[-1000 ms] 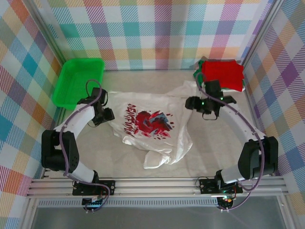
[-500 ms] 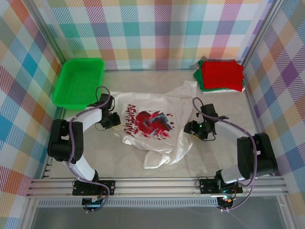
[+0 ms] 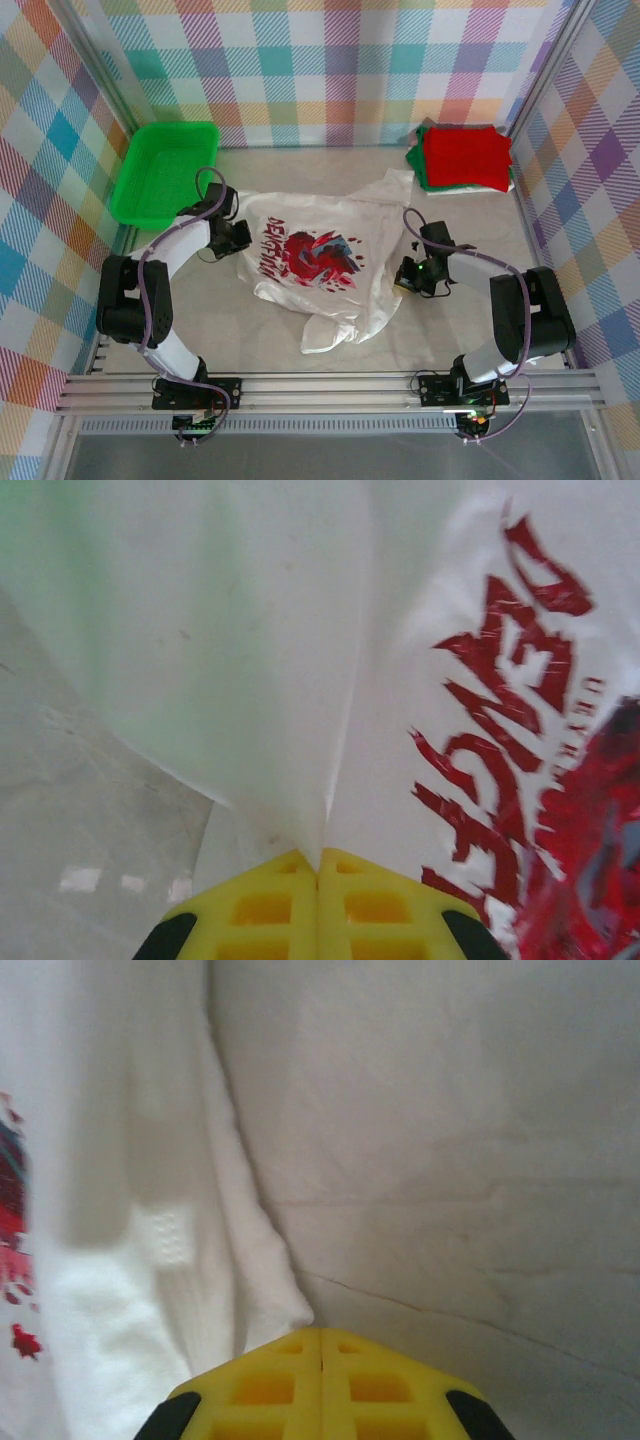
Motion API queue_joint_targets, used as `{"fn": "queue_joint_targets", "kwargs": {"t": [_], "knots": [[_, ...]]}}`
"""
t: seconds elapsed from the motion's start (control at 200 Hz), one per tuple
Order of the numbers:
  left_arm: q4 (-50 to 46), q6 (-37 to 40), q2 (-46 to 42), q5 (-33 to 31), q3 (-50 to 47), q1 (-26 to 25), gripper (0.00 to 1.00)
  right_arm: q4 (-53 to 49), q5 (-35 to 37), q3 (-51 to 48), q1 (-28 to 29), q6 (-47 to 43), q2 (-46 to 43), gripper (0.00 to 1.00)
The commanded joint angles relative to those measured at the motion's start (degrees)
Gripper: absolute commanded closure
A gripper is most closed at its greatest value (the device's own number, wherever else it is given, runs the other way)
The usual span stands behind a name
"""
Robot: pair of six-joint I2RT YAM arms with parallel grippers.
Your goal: Fold and stack the t-shirts
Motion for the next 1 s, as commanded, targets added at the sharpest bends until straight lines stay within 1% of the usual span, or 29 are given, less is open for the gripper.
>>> {"fn": "queue_joint_targets", "kwargs": {"t": [0.0,0.085,0.215,0.285,0.3,0.385,0.415,0.445,0.505,0.615,0.725,0.735,0.775,0.79,0.895,0.995], "knots": [[-7.11,1.69,-3.12,-2.09,3.68,0.88,1.0,1.69,1.4,2.06,-3.98,-0.45,-1.86,1.0],[-9.32,3.28,-1.17,-1.23,6.27,1.06,1.0,0.47,1.95,2.79,-7.73,-1.37,-2.45,1.0],[-9.12,4.41,2.41,3.79,8.42,0.73,1.0,-1.52,4.11,3.92,-12.08,-2.36,-2.97,1.0],[-9.26,4.47,4.33,4.58,10.17,0.05,1.0,-1.68,4.12,3.99,-14.65,-2.25,-3.07,1.0],[-9.31,4.54,4.68,4.54,10.55,-0.08,0.96,-1.62,4.06,4.01,-15.61,-2.25,-2.99,1.0],[-9.7,4.97,7.42,5.86,13.54,-0.67,0.68,-1.08,4.75,4.33,-18.05,-2.21,-2.8,1.0],[-9.72,5.06,8.15,6.25,14.71,-0.85,0.61,-1.06,5.9,4.72,-18.64,-2.29,-2.6,1.0],[-9.58,5.11,8.65,6.34,15.54,-1.15,0.58,-1.23,7.29,5.24,-18.91,-2.51,-2.18,1.0],[-8.9,4.77,8.74,5.38,16.38,-1.4,0.57,-1.91,9.54,6.43,-19.7,-2.08,-1.46,1.0],[-7.78,3.86,6.85,3.65,14.73,-1.4,0.57,-0.97,10.92,7.14,-21.45,0.88,-1.27,1.0],[-7.38,2.93,2.95,2.86,7.87,-2.2,0.63,0.28,9.77,7.55,-21.53,2.04,-1.04,1.0],[-7.45,2.81,2.49,2.83,7.08,-2.37,0.63,0.45,9.51,7.53,-21.52,2.12,-1.09,0.98],[-7.91,2.17,0.5,2.38,4.04,-3.18,0.65,0.68,8.49,7.54,-21.52,2.22,-1.3,0.81],[-8.09,1.82,-0.44,2.02,2.76,-3.69,0.65,0.68,7.99,7.53,-21.51,2.15,-1.45,0.77],[-7.06,-1.77,-8.09,1.44,-6.41,-7.11,0.69,0.55,5.18,7.35,-21.11,1.42,-3.77,0.73],[-3.2,-5.27,-11.07,4.88,-12.18,-10.02,0.69,0.0,4.64,7.21,-19.29,0.27,-7.54,0.58]]}}
